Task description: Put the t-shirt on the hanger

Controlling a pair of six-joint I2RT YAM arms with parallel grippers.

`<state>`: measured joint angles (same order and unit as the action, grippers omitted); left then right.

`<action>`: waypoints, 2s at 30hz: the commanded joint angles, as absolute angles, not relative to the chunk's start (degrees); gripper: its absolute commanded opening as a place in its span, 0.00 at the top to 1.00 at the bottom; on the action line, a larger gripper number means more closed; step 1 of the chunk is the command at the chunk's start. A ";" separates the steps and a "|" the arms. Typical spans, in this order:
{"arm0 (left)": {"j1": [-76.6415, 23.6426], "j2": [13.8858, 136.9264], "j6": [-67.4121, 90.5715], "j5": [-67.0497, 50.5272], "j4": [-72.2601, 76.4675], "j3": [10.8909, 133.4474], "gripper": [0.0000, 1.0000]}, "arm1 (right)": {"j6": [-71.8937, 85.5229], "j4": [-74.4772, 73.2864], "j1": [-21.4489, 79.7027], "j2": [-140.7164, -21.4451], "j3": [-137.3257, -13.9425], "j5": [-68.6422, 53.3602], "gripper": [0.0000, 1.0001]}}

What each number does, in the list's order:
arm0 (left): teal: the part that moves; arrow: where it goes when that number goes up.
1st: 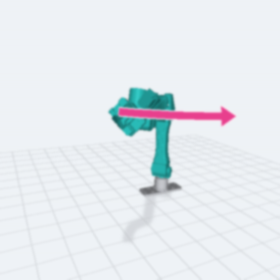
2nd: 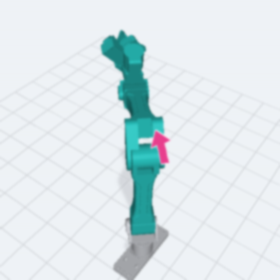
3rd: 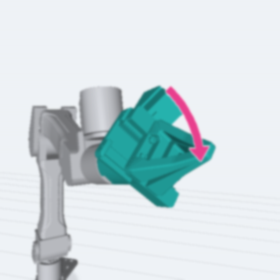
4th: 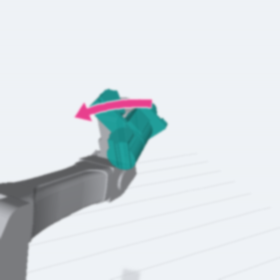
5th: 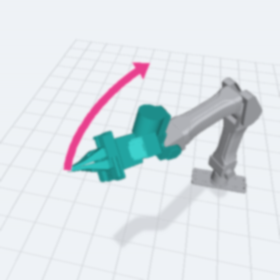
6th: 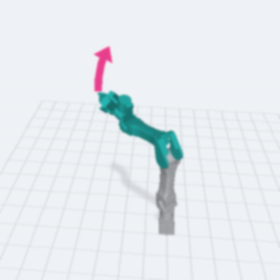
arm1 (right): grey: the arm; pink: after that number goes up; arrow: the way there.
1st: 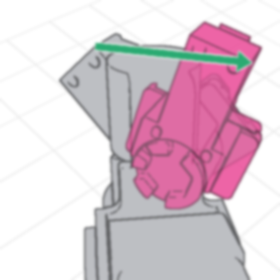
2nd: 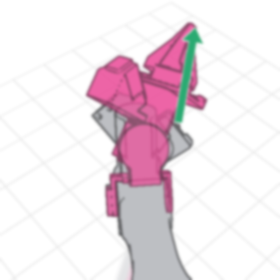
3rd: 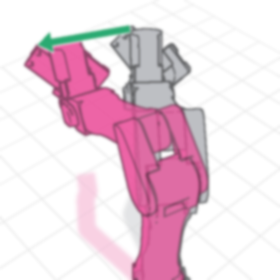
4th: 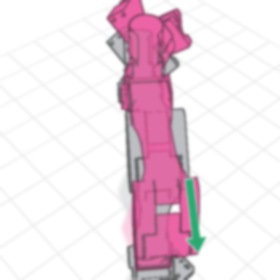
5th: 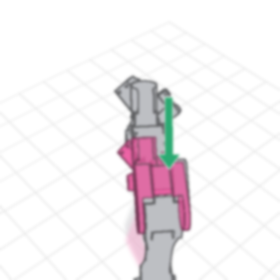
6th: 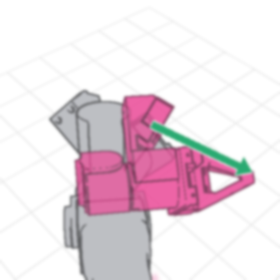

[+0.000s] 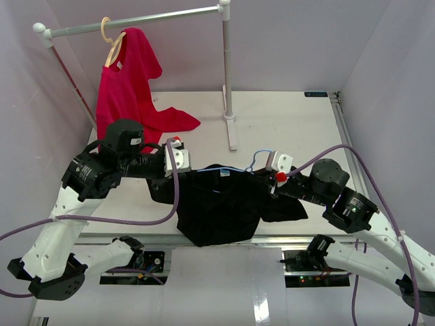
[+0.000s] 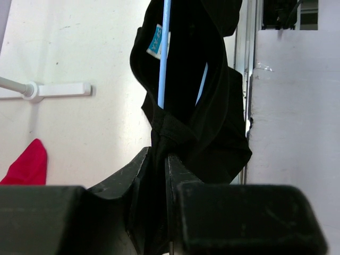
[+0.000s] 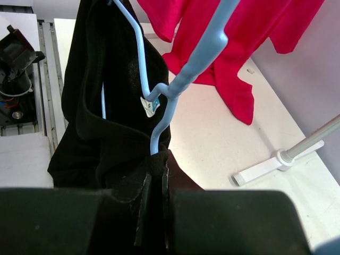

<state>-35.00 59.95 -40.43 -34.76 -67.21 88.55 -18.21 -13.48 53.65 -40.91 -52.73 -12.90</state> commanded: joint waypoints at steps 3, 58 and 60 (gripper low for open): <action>-35.51 62.05 -38.95 -41.11 -61.98 89.11 0.73 | -17.68 -9.64 54.33 -42.35 -54.58 -16.20 0.92; -35.86 57.80 -31.64 -30.41 -48.72 82.76 1.00 | -15.12 -7.84 54.17 -42.84 -55.60 2.51 0.55; -35.86 57.63 -31.22 -29.74 -47.85 82.43 1.00 | -16.02 -12.18 54.21 -43.38 -60.50 -3.11 0.48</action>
